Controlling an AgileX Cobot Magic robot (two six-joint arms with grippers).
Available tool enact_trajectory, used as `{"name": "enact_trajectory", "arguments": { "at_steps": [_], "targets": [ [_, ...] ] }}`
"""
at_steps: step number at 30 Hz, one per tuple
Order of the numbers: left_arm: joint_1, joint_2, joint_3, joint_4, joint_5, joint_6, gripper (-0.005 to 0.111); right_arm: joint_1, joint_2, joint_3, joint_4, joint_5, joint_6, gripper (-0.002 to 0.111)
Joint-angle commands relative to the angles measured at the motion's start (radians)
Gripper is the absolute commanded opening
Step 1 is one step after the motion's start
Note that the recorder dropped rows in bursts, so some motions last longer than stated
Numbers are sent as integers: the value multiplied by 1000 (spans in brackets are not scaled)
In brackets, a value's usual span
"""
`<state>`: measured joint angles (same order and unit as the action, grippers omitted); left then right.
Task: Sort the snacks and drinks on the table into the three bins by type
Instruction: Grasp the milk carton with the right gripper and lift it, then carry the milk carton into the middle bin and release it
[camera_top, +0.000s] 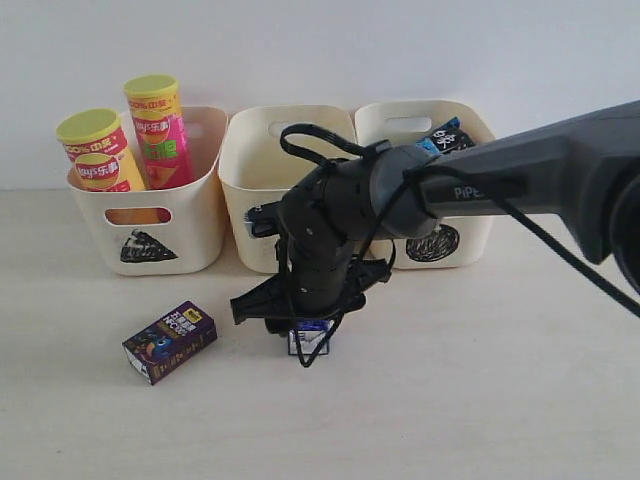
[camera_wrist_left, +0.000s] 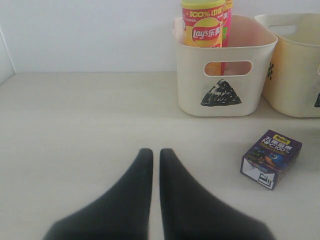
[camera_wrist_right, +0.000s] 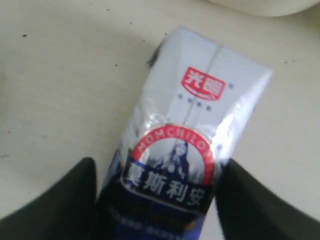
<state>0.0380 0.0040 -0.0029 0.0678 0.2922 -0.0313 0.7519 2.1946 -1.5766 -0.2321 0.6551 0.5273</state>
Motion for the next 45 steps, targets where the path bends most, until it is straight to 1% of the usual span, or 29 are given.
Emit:
{"name": "enact_trajectory", "arguments": {
  "at_steps": [1,4,9,15,18,20,25,30,32,37,45],
  "targets": [
    [-1,-4,3,-4,0,4,4,-5,-9,-11,-7,14,-7,2],
    [-1,-4,3,-4,0,4,4,-5,-26,-11,-9,21,-13,3],
    [-1,-4,3,-4,0,4,4,8,-130,19,-4,81,-137,2],
    [-1,-4,3,-4,0,4,4,15,-266,124,14,56,-216,2],
    [-1,-4,3,-4,0,4,4,15,-322,151,14,36,-223,2],
    [-1,-4,3,-4,0,4,4,15,-356,151,12,7,-230,2],
    [-1,-4,3,-4,0,4,4,15,-428,151,-1,-167,-238,2],
    [-1,-4,3,-4,0,4,4,11,-413,140,-93,-360,-255,2],
    [-1,-4,3,-4,0,4,4,-9,-386,113,-95,-393,-255,2],
    [-1,-4,3,-4,0,4,4,-85,-296,-5,-90,-387,-251,2],
    [-1,-4,3,-4,0,4,4,-156,-155,-168,-90,-386,-249,2]
  ]
}}
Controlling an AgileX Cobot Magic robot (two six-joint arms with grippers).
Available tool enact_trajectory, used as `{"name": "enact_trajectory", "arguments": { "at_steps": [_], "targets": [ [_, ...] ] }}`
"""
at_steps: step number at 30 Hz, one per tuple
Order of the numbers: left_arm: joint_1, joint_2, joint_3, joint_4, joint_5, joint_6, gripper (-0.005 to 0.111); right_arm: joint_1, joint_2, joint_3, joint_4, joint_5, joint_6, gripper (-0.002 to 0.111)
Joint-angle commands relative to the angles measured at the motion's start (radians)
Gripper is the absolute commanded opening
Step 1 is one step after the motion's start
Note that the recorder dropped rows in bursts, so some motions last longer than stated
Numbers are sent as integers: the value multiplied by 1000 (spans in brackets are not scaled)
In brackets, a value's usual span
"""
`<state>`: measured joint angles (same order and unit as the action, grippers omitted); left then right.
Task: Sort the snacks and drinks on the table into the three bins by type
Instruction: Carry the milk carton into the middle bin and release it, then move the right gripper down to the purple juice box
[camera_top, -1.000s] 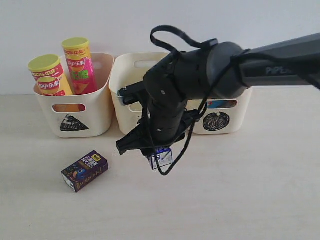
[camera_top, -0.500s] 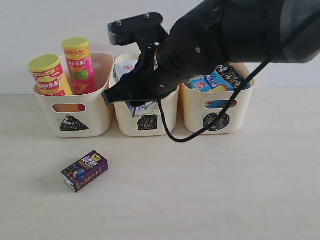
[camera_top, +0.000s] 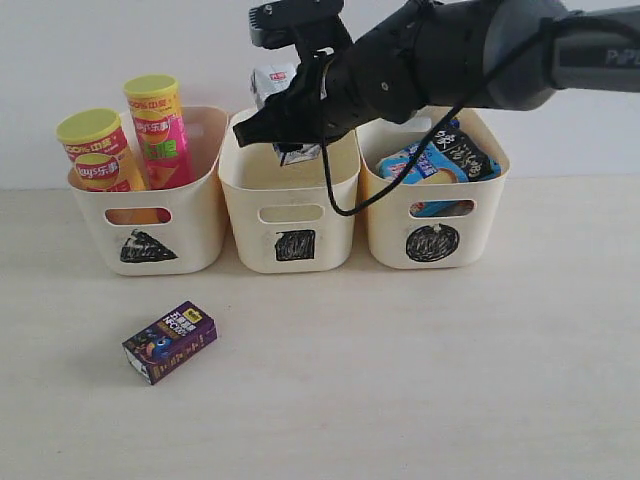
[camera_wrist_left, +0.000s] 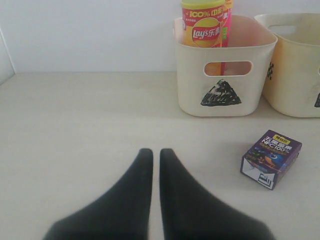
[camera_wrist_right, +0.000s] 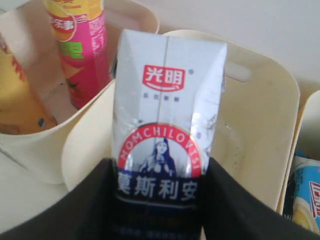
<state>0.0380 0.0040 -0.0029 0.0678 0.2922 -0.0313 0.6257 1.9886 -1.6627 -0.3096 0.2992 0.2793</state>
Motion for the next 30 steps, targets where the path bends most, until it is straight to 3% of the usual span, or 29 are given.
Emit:
{"name": "enact_trajectory", "arguments": {
  "at_steps": [1,12,16,22,30],
  "targets": [
    [-1,-4,3,-4,0,4,4,-38,68,-98,-13,-30,-1,2],
    [-1,-4,3,-4,0,4,4,-48,209,-238,-10,-19,-1,3],
    [-1,-4,3,-4,0,4,4,-48,223,-247,-10,-22,-1,22],
    [-1,-4,3,-4,0,4,4,-48,223,-247,-10,-20,-1,62],
    [-1,-4,3,-4,0,4,4,-48,223,-247,-10,-7,-1,65]
  ]
}}
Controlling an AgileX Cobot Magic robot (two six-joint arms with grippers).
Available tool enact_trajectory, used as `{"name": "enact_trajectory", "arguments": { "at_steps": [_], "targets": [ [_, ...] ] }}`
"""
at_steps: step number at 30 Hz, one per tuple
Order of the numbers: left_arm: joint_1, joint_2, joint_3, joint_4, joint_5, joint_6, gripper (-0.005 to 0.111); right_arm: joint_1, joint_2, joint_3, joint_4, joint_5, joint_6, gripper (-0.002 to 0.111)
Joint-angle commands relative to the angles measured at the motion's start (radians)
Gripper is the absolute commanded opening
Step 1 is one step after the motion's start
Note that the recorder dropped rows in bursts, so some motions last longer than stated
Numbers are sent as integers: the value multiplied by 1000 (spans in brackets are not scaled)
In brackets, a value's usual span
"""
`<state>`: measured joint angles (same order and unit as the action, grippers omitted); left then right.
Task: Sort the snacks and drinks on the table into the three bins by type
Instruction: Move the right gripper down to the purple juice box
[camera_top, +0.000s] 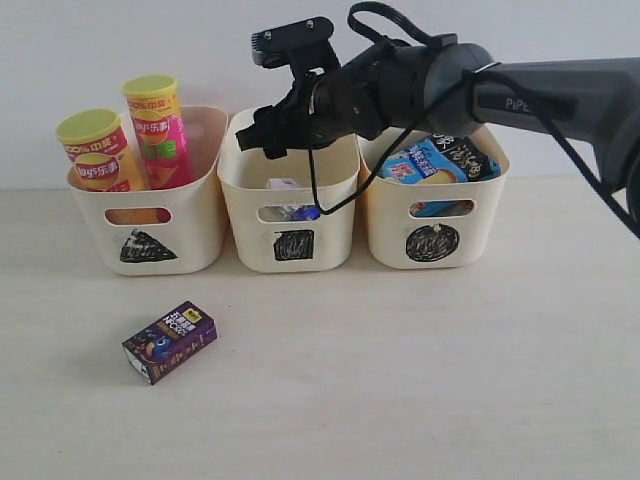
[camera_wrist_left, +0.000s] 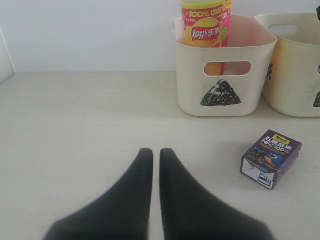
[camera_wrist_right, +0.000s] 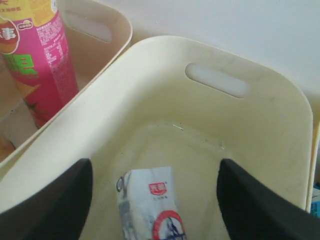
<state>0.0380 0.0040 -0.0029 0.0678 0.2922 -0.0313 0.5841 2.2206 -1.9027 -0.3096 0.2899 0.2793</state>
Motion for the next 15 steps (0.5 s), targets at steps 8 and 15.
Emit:
{"name": "enact_trajectory", "arguments": {
  "at_steps": [8,15],
  "targets": [
    [-1,-4,3,-4,0,4,4,4,-76,-7,-10,172,-1,65],
    [-1,-4,3,-4,0,4,4,75,-154,-7,-13,360,-99,34]
  ]
}}
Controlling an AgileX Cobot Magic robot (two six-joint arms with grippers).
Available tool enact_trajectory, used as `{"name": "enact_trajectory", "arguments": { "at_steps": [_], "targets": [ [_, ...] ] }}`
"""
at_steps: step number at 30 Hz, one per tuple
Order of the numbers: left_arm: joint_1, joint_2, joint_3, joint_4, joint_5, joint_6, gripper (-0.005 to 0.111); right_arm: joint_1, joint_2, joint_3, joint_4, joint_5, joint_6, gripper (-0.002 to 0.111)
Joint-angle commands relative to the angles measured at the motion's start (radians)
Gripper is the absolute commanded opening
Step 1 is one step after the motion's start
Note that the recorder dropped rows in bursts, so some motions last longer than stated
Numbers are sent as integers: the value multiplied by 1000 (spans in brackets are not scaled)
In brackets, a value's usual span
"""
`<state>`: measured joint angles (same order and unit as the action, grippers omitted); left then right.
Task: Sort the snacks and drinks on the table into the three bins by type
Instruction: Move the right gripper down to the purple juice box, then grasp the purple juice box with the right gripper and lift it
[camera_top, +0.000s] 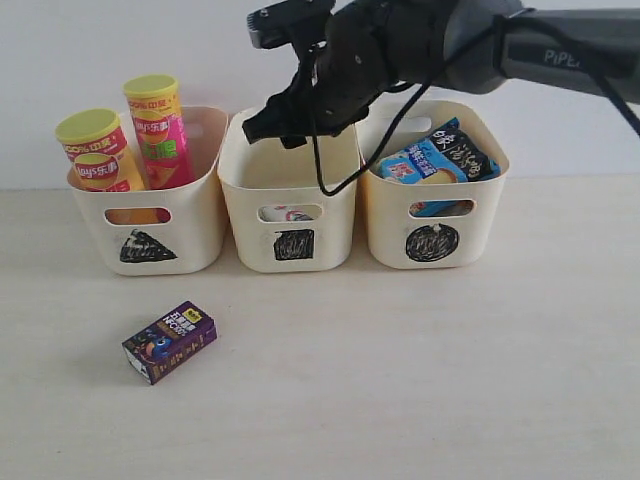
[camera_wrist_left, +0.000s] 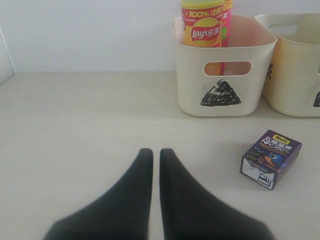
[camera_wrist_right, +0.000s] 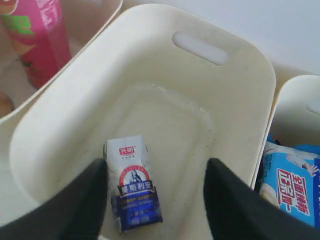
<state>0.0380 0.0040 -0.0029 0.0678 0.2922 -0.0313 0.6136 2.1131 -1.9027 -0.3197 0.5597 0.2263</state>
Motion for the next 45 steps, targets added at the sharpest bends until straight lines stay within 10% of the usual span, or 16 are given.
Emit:
{"name": "enact_trajectory", "arguments": {
  "at_steps": [1,4,21,26,29,31,45],
  "targets": [
    [-1,-4,3,-4,0,4,4,58,-53,-7,-3,110,-46,27],
    [-1,-4,3,-4,0,4,4,116,-59,-7,3,194,-56,0],
    [-1,-4,3,-4,0,4,4,176,-4,-7,546,404,-462,1],
    [-1,-4,3,-4,0,4,4,176,56,-7,546,360,-495,35],
    [-1,-4,3,-4,0,4,4,204,94,-7,559,292,-525,91],
    [-1,-4,3,-4,0,4,4,225,105,-7,541,247,-544,105],
    [-1,-4,3,-4,0,4,4,254,213,-7,520,82,-544,105]
  ]
}}
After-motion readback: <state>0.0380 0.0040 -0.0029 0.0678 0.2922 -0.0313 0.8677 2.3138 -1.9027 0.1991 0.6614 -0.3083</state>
